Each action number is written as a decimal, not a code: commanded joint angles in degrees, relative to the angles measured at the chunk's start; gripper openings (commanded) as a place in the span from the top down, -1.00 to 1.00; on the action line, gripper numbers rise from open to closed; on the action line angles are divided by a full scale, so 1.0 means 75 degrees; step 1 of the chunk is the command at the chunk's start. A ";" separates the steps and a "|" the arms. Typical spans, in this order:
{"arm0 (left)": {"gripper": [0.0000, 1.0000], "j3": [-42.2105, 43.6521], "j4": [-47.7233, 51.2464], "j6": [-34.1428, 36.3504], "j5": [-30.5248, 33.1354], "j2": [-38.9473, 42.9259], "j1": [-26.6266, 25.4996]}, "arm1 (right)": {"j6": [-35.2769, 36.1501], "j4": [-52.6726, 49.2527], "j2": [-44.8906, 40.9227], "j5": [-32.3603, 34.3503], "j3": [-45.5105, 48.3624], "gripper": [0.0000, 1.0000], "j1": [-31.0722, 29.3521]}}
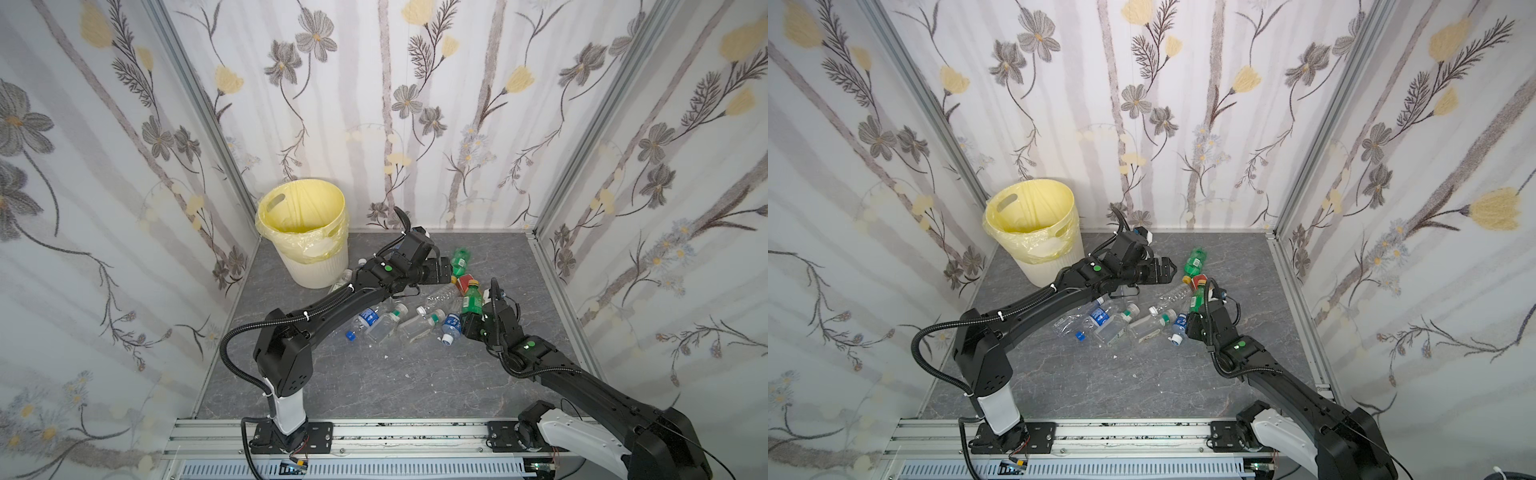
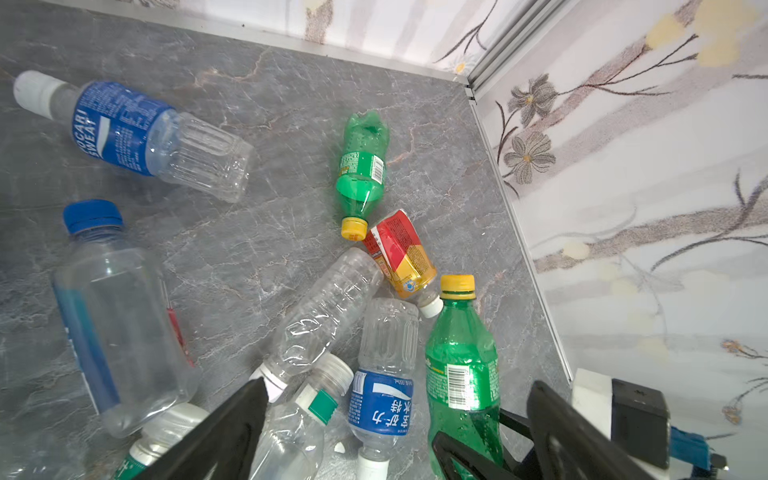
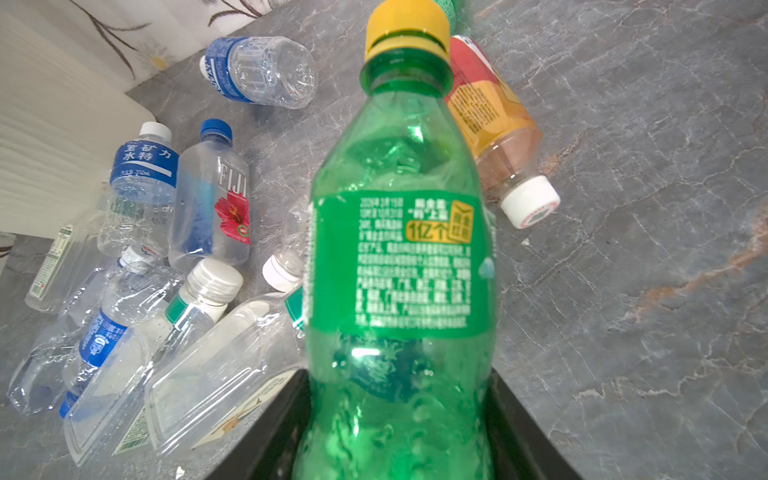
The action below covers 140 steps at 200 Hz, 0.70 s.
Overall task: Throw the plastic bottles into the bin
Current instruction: 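Lift the green bottle with the right gripper toward the approaching left gripper, then close the left gripper on the green bottle's yellow-capped neck above the right gripper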
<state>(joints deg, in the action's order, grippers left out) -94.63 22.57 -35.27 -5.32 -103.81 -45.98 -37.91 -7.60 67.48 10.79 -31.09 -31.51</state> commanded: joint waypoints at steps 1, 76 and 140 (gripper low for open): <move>-1.00 -0.0130 -0.0168 -0.0535 -0.0795 -0.0126 0.0162 | 0.0259 0.0710 0.0127 -0.0160 -0.0173 0.00 -0.0072; -1.00 -0.0391 -0.0634 -0.1045 -0.2046 -0.0495 0.0266 | 0.0820 0.1077 0.0784 -0.0330 -0.1044 0.00 -0.0506; -1.00 -0.0344 -0.0838 -0.1420 -0.2092 -0.0498 0.0515 | 0.0853 0.1499 0.0975 -0.0372 -0.1281 0.00 -0.0902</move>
<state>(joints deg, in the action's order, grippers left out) -97.06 18.98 -43.94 -20.40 -107.50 -42.85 -31.88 -0.97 74.59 7.79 -39.97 -37.71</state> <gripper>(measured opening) 0.997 0.587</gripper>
